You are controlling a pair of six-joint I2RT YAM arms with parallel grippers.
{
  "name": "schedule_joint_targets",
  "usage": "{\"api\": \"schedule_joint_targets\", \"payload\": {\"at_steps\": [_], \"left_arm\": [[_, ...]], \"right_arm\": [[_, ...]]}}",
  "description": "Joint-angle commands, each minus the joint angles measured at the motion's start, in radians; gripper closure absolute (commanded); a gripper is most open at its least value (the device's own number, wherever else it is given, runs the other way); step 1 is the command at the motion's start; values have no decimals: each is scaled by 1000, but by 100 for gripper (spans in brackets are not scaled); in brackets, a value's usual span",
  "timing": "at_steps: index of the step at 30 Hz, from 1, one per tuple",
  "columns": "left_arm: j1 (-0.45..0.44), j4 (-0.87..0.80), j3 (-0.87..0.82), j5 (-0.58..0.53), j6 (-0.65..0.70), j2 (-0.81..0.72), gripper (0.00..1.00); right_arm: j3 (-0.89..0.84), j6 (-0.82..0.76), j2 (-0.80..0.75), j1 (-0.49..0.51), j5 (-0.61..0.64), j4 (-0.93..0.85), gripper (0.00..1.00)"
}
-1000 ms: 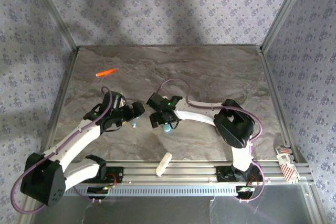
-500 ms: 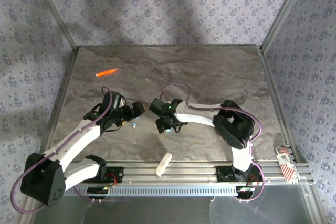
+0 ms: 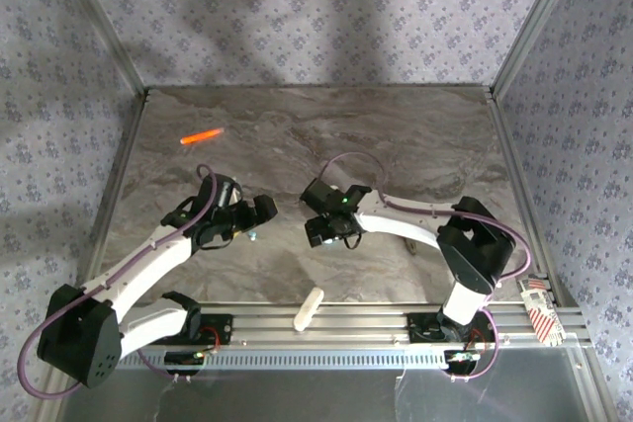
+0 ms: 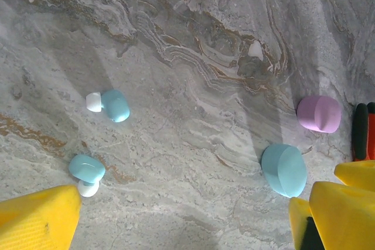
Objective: Insert the wireless bluetooth earbuds into the charging case
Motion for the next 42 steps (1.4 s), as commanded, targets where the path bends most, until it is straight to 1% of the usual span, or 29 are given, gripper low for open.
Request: {"api": "schedule_joint_targets", "payload": {"at_steps": [1,4,10,15,18,20,22,27,31,34,38,42], "left_arm": [[-7,14,-17,-13,-17,-10,0],[-7,15,-23,-13,-19,-13,0],[-7,20,-30,-16,-20,-23,0],[-7,23,-33,-17,-19,-22,0],[-7,26,-37,-15,-17,-21,0],[-7,27,-38,-12,-17,-20,0],[-7,26,-41,-13,-16,-21,0],[-6,25,-42,-14,-12,-22,0],[-7,24,-45,-16,-11,-27,0],[-7,24,-44,-16,-11,-25,0],[-7,25,-45,-14,-10,-22,0],[-7,27,-45,-16,-8,-23,0]], "right_arm": [[-32,-35,-44,-33,-65,54,11],[-34,-71,-51,-56,-105,70,13],[-5,-125,-24,-87,-142,52,17],[26,-153,17,-90,-165,40,21],[63,-184,58,-68,-116,19,29],[118,-219,91,-26,-30,-50,29],[148,-247,117,7,24,-81,29],[199,-268,175,23,52,-118,31],[206,-270,178,22,35,-117,31],[200,-270,173,9,-3,-109,31],[173,-270,157,-25,-74,-83,34],[154,-269,138,-46,-96,-76,36]]}}
